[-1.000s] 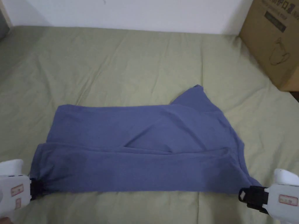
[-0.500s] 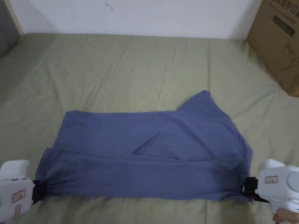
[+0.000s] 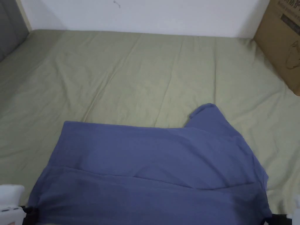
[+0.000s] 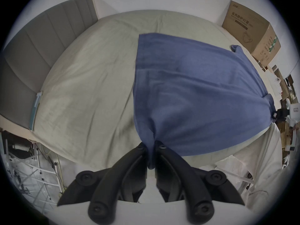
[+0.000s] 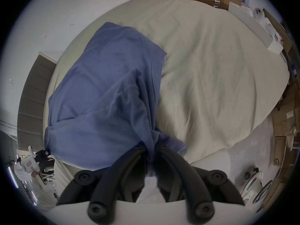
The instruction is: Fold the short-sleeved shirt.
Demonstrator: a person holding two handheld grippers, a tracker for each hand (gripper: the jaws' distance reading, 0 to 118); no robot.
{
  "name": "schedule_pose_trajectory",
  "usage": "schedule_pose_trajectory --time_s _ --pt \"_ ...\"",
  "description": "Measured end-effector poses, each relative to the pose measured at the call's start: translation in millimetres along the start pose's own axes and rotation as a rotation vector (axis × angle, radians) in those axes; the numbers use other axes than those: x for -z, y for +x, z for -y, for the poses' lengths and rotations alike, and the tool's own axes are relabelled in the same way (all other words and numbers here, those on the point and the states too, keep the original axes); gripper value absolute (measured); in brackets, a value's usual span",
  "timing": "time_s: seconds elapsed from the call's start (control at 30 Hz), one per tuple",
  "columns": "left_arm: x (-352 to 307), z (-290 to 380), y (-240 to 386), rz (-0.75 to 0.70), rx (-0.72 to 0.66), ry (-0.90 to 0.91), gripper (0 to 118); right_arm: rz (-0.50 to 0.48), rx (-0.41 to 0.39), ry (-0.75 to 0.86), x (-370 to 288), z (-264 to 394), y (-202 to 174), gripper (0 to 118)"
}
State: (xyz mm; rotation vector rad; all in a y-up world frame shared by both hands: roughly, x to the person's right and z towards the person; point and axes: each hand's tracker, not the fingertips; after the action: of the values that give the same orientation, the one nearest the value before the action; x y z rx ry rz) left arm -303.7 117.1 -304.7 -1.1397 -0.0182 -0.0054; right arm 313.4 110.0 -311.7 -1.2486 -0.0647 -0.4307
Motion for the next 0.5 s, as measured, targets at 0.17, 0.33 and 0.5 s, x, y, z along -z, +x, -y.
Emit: schedule_pose_trajectory --time_s 0.17,0.33,0.5 --pt "-0.4 0.0 -6.6 -0.066 -0.007 -0.027 70 0.056 -0.084 0.074 -14.5 -9.7 -5.6 83" --pt "-38.6 -28.8 -4.2 -0.009 -0.104 0.132 66 0.088 -0.208 0.232 -55.7 -37.4 -33.6 81" --pt "-35.0 -64.7 23.1 0.048 -0.118 0.235 0 0.013 -0.158 0.252 -41.5 -63.6 -65.7 5"
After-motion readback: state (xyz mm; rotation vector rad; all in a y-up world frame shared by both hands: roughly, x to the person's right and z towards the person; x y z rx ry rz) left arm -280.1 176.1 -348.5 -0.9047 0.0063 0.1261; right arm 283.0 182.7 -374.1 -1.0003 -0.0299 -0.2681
